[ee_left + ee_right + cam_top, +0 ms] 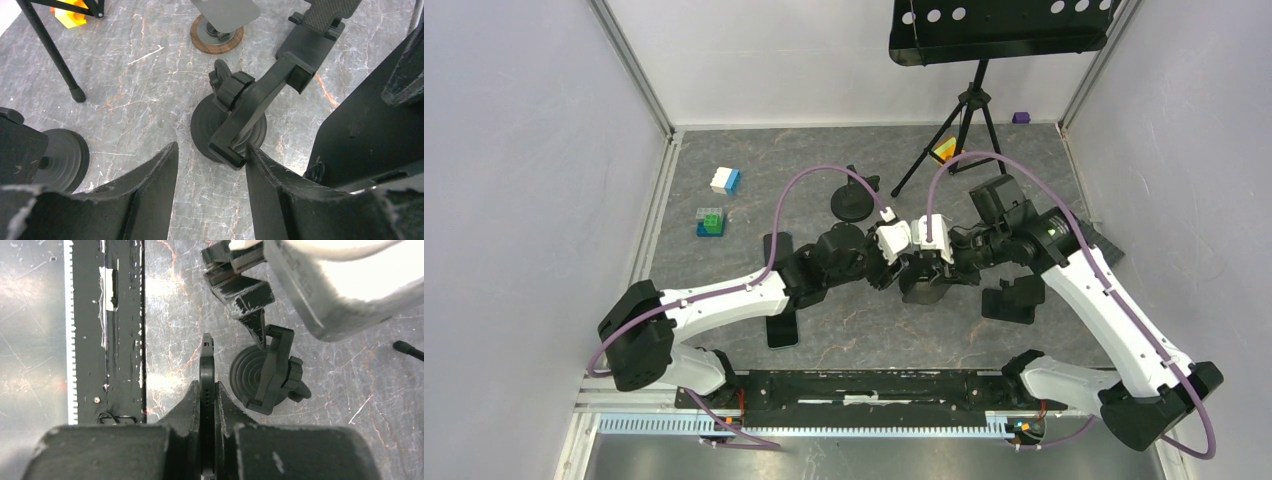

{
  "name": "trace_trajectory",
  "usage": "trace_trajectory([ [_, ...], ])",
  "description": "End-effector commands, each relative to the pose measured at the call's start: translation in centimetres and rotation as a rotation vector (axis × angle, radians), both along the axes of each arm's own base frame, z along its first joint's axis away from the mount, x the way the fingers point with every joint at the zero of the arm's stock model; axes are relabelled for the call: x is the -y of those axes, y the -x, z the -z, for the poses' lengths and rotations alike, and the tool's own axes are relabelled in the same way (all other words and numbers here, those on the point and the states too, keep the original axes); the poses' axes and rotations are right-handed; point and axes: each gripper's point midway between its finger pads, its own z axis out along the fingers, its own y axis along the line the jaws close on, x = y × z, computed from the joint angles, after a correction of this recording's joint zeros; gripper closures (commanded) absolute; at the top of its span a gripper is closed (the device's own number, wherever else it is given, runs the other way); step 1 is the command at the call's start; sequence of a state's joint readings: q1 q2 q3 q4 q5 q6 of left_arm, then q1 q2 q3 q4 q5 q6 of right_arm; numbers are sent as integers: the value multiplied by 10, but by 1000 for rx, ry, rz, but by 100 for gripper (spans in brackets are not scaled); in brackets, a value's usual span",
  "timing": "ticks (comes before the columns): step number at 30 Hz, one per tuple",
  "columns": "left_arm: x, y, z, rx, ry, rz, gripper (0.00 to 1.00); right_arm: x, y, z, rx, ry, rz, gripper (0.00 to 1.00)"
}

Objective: Place the phone on the phone stand
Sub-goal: Install the phone on the phone stand.

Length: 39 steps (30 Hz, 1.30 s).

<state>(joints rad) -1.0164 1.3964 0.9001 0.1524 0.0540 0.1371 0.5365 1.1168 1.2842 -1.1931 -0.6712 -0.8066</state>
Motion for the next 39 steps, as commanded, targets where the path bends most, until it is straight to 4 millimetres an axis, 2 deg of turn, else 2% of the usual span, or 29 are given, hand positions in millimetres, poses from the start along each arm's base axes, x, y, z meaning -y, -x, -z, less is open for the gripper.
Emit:
trace_trajectory([
  [1, 3, -17, -21, 16, 83, -70, 44, -15, -12, -31, 55, -91, 4, 100],
  [4, 0, -21, -17, 15, 81, -81, 44, -16, -21, -31, 64, -75, 31, 100],
  [10, -3, -24, -17, 32, 83, -83, 42, -22, -25, -33, 61, -89, 8, 100],
  [20, 0, -18, -15, 16, 87, -33, 36, -32, -28, -38, 120, -99, -145, 100],
  [25, -5, -19, -21, -1, 112, -13, 32, -32, -30, -28, 131, -63, -227, 100],
  [30, -3, -16, -15, -10, 102, 20, 31, -32, -34, -15, 131, -34, -261, 100],
  [39, -1, -15, -11, -18, 92, 32, 29, -38, -41, -22, 142, -41, -264, 100],
])
